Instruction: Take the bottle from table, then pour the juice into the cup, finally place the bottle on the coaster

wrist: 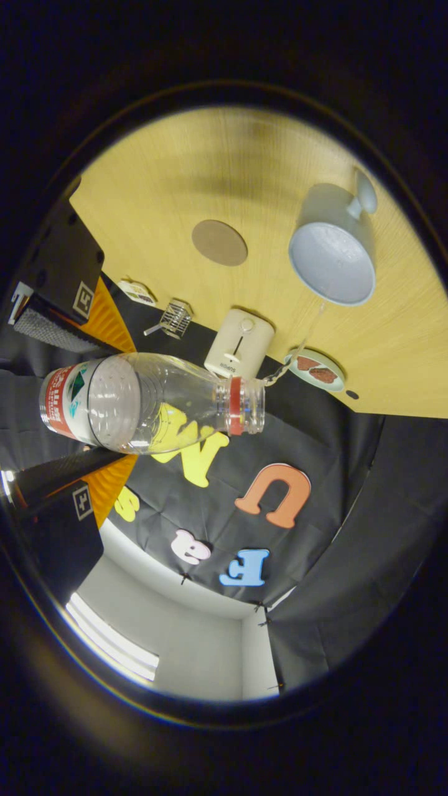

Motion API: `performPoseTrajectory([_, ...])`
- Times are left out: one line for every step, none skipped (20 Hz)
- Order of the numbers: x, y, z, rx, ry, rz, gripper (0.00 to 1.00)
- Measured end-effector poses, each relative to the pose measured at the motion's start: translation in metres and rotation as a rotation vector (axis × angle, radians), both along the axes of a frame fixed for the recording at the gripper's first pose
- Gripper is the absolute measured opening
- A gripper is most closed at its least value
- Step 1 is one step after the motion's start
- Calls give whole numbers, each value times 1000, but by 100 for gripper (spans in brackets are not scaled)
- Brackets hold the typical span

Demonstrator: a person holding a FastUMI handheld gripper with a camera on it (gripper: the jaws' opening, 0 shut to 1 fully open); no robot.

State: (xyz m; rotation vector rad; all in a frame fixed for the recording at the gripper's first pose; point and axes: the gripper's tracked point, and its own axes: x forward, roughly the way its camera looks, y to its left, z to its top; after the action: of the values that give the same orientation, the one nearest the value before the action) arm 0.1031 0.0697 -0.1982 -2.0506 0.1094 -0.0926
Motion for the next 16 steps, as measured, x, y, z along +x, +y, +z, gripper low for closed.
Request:
performPoseTrajectory([1,1,2,-6,-3,7,81])
performPoseTrajectory([0,3,4,-8,-8,12,82])
performPoseTrajectory([0,5,4,-8,-10,21,82])
performPoseTrajectory([-1,7,5,-13,-12,27,82])
performPoseTrajectory([0,5,5,-22,-14,27,81])
performPoseTrajectory([0,5,6,-26,-13,22,82])
performPoseTrajectory([3,1,6,-27,-11,17,81])
performPoseTrajectory([3,0,6,-26,-9,14,81])
performPoseTrajectory([5,-2,6,-28,-8,11,82])
performPoseTrajectory([6,-3,6,-33,-6,10,82])
performPoseTrajectory([6,-4,7,-40,-3,10,82])
performPoseTrajectory([6,-5,8,-51,0,11,82])
performPoseTrajectory([6,-4,7,-64,3,14,82])
performPoseTrajectory([6,-2,8,-81,2,19,82])
performPoseTrajectory([7,-1,9,-91,1,22,82])
performPoseTrajectory([6,0,9,-98,0,22,82])
